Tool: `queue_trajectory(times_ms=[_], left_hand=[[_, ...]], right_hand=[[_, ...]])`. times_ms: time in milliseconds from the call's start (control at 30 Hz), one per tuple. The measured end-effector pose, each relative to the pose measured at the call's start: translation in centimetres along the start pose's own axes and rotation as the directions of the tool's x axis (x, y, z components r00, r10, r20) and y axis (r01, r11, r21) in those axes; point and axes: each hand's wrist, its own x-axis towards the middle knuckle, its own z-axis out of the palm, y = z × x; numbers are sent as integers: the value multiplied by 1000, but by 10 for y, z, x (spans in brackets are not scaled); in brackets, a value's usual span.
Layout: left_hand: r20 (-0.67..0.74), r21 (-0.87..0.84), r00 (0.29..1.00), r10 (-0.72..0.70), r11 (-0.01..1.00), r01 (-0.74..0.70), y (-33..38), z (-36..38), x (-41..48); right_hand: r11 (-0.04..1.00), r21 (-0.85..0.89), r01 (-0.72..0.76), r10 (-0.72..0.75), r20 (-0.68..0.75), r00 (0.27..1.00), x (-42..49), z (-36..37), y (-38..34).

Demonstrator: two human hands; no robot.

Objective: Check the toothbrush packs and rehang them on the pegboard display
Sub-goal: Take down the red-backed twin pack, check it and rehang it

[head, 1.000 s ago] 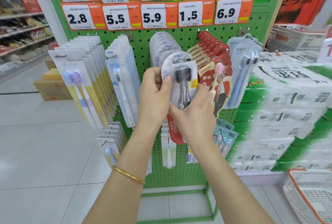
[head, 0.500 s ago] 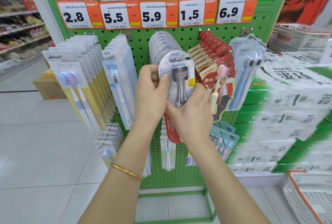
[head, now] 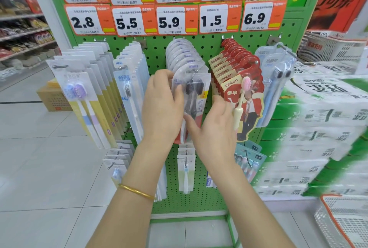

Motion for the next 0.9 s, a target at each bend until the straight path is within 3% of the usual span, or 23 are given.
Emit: queue_trajectory(times_ms=[200, 333, 500, 900], left_hand=[[-133, 146, 976, 173, 977, -153, 22, -22, 22], [33, 237, 988, 154, 959, -157, 31, -29, 68], [296, 268, 952, 75, 951, -158, 38, -26, 93], [398, 287, 917, 28, 946, -153, 34, -20, 102]], right_hand=[[997, 45, 66, -61, -106, 992, 10, -10, -6], [992, 74, 98, -89, -119, 989, 21, -14, -9], [993, 52, 102, -96, -109, 989, 25, -17, -14], [991, 103, 82, -73, -90, 993, 23, -15, -13]])
